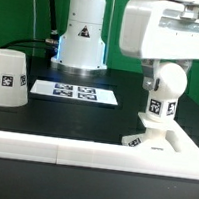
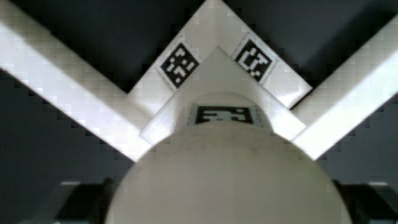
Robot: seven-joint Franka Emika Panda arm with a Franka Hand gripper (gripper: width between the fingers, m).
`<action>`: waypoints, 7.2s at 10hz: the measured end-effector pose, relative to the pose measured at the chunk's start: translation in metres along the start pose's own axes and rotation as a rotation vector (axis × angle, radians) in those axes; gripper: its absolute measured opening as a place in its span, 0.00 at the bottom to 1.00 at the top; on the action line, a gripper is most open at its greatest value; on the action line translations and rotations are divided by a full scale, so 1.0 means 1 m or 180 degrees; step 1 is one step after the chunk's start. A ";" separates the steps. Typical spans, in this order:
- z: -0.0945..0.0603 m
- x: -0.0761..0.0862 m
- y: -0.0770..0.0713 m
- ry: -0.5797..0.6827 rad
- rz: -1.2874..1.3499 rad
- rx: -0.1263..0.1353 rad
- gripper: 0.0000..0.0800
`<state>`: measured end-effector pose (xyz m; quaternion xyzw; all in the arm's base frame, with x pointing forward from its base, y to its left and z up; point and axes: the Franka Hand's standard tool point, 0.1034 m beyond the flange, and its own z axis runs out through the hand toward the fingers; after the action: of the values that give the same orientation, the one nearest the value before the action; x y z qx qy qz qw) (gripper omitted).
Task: Assemble lamp
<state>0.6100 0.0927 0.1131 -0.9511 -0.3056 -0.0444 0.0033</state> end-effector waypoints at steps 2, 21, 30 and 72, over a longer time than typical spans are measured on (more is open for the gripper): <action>0.000 0.003 -0.005 0.0003 0.0641 -0.0003 0.73; 0.001 0.000 -0.010 -0.0274 0.5482 0.0276 0.73; -0.002 0.007 -0.020 -0.0146 0.4049 0.0329 0.87; 0.002 0.011 0.005 0.0307 0.0420 -0.0309 0.72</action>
Offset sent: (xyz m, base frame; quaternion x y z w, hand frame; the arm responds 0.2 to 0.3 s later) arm 0.0000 0.0000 0.0000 0.0000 0.0000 0.1296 0.9916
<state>0.6221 0.0951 0.1121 -0.9650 -0.2392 -0.1046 -0.0251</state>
